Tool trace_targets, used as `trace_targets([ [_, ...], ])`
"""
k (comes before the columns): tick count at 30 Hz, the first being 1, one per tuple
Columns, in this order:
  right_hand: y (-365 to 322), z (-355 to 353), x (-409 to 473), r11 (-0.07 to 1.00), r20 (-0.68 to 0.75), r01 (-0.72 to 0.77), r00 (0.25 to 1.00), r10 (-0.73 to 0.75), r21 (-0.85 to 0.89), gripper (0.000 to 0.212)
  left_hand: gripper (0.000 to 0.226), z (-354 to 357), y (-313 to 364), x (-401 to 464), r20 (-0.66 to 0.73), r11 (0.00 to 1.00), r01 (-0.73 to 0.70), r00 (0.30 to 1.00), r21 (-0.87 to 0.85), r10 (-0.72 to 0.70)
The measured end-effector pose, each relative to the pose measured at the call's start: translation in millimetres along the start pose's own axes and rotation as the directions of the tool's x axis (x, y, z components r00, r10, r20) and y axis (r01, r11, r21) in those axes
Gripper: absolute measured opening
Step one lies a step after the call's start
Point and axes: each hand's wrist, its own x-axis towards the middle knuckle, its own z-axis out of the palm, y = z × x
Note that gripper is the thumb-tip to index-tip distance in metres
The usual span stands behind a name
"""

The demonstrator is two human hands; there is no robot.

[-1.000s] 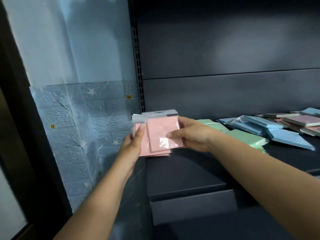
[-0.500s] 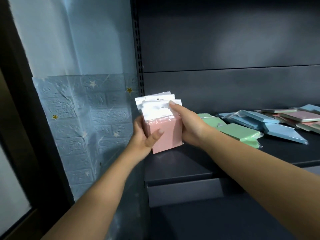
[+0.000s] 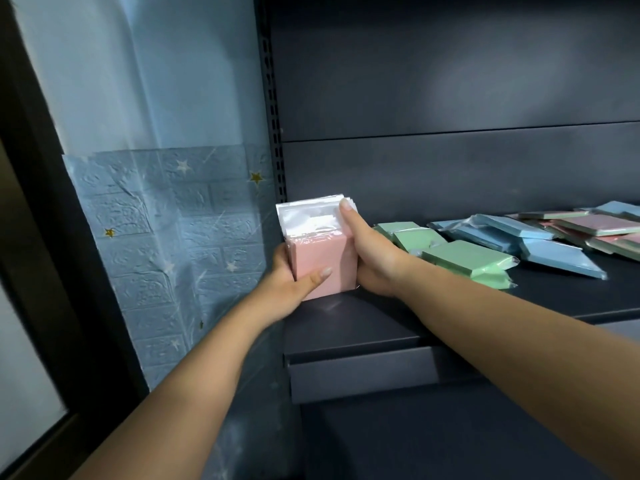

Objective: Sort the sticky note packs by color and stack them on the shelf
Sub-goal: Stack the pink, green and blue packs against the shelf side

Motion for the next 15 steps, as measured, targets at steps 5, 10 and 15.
trace_targets([
  [5, 2.8, -2.3, 5.8, 1.000, 0.061, -0.009, 0.998, 0.009, 0.007, 0.067, 0.083, 2.1, -1.9, 0.1, -0.038, 0.999, 0.033, 0.999, -0.040, -0.034],
  [10, -4.1, -15.6, 30.3, 0.997, -0.013, -0.069, 0.997, 0.070, 0.023, 0.073, 0.045, -4.9, -8.5, 4.5, -0.198, 0.976, -0.028, 0.980, -0.215, -0.016],
  [15, -5.3, -32.7, 70.7, 0.839, -0.373, -0.210, 0.928, 0.009, -0.501, 0.025, 0.009, -28.7, -23.8, 7.5, -0.200, 0.717, 0.059, 0.942, -0.694, -0.271],
])
